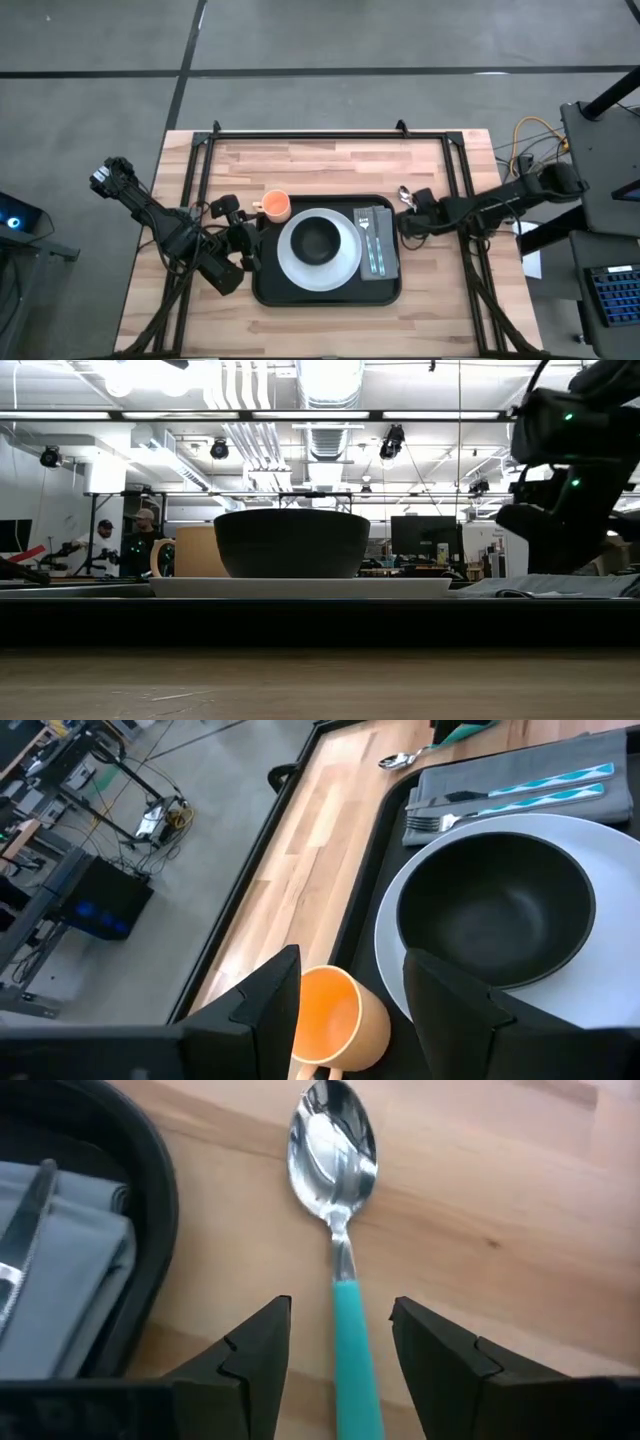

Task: Set up tray
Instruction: Put the blue spoon on the gray napkin to the right of the blue knife

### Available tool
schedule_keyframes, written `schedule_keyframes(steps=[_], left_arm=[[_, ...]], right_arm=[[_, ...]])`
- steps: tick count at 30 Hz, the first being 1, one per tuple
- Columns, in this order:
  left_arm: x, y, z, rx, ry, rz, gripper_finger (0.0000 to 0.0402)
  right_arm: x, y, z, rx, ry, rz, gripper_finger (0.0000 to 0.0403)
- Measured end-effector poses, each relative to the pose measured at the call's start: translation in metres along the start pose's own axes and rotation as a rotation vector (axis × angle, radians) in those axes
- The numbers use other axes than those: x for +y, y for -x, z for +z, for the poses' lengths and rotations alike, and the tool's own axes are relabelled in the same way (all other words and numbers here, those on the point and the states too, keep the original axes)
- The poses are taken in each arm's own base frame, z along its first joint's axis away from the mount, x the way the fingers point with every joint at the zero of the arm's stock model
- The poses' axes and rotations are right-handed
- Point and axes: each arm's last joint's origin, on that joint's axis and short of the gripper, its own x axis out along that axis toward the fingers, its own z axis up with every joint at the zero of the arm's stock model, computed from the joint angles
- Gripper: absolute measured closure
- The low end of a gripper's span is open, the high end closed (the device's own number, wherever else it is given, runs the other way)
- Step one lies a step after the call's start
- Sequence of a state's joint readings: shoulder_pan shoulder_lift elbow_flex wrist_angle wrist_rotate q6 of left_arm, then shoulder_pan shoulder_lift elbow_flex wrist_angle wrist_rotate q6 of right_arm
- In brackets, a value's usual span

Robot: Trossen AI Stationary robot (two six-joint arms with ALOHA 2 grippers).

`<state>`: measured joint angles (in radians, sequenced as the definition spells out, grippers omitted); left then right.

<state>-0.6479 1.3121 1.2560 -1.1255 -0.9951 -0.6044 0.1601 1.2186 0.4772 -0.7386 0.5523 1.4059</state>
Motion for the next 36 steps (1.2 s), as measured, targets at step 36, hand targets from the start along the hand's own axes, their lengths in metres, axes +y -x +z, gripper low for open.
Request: schedule_keyframes(steps=[36], left_arm=[[-0.003,-0.001,0.000,0.007,0.025,-0.008,0.0242]], right_arm=[[0.040,0.053,0.048,0.153,0.059,0.175,0.0378]])
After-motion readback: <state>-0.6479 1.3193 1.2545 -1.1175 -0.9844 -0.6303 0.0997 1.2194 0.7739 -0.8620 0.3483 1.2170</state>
